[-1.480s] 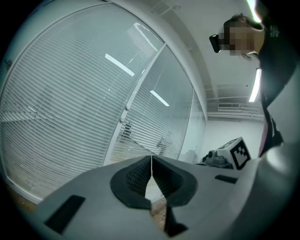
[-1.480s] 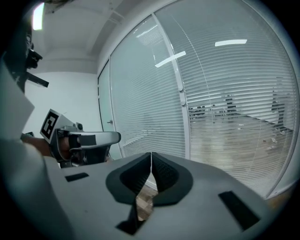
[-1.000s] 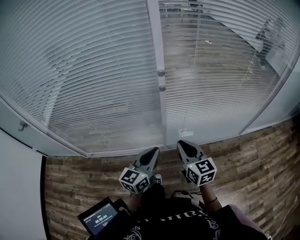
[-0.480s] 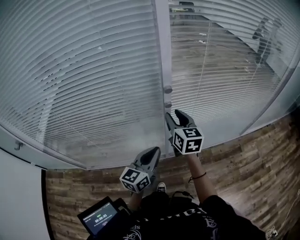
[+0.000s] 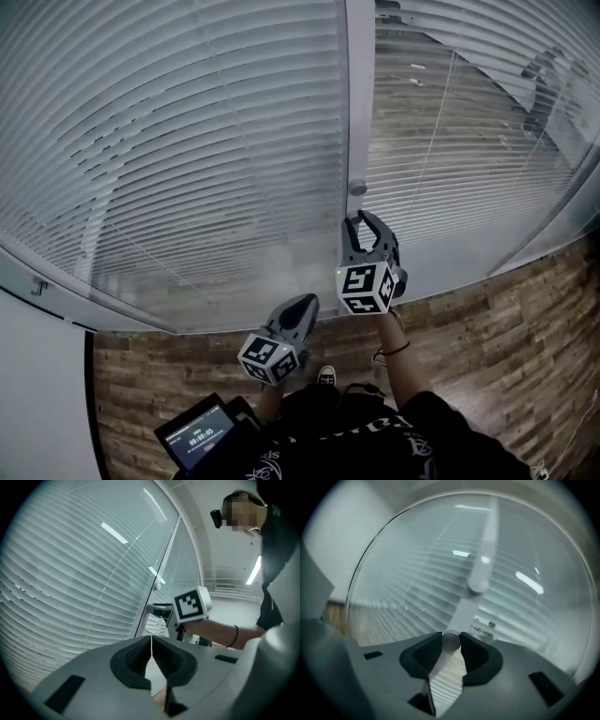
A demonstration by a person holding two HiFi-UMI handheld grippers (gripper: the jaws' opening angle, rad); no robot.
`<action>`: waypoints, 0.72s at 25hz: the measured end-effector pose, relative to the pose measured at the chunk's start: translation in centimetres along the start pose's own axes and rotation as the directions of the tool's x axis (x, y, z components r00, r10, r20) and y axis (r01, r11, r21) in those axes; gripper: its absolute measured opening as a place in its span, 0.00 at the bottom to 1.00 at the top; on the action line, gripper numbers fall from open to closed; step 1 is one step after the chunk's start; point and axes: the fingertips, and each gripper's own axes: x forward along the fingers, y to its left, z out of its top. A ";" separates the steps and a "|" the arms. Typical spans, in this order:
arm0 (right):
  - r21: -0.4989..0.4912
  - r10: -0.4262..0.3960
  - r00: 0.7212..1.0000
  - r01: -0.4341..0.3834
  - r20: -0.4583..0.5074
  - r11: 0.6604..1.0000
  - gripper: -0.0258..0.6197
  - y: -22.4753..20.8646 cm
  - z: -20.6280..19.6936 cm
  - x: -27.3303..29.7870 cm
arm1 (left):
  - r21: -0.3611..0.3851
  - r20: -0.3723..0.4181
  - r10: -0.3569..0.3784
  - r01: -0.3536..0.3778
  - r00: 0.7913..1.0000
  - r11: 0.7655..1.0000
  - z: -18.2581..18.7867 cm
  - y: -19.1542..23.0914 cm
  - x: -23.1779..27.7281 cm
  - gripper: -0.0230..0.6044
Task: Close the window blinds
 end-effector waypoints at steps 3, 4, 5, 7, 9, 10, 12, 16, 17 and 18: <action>-0.382 -0.043 0.999 0.047 0.020 0.923 0.25 0.5 -0.4 -0.4 | -0.002 -0.006 0.001 -0.001 1.000 1.000 -0.6 -0.4 0.4 0.04; -0.346 -0.028 0.999 0.037 0.030 0.937 0.25 0.5 -0.4 -0.4 | -0.004 -0.008 -0.001 0.001 1.000 1.000 -0.7 -0.4 0.4 0.04; -0.244 -0.006 0.999 0.014 0.033 0.970 0.25 0.4 -0.3 -0.4 | -0.005 -0.010 -0.003 0.003 1.000 1.000 -0.7 -0.4 0.5 0.04; 0.098 0.050 0.998 -0.054 0.044 0.994 0.25 0.2 0.1 -0.2 | -0.010 -0.013 -0.010 0.010 1.000 1.000 -0.4 -0.2 0.6 0.04; 0.452 0.093 0.992 -0.119 0.079 0.884 0.25 -0.3 0.1 0.1 | -0.015 -0.017 -0.015 0.014 1.000 1.000 -0.2 0.0 0.9 0.04; 0.577 0.109 0.990 -0.141 0.091 0.805 0.25 -0.5 -0.1 0.2 | -0.017 -0.018 -0.016 0.015 1.000 1.000 -0.2 0.0 1.0 0.04; 0.690 0.139 0.985 -0.168 0.098 0.704 0.25 -0.4 -0.5 0.6 | -0.019 -0.020 -0.016 0.016 1.000 1.000 -0.3 0.0 0.9 0.04; 0.383 0.126 0.992 -0.121 0.013 0.916 0.25 0.0 -0.5 0.7 | -0.017 -0.028 -0.010 0.009 1.000 1.000 -0.7 0.2 0.9 0.04; 0.176 0.089 0.996 -0.084 -0.021 0.981 0.25 0.2 -0.2 0.7 | -0.018 -0.029 -0.006 0.006 1.000 1.000 -0.7 0.2 0.9 0.04; -0.045 0.043 0.998 -0.045 -0.041 0.998 0.25 0.4 -0.1 0.7 | -0.020 -0.029 -0.004 0.003 1.000 1.000 -0.6 0.3 0.9 0.04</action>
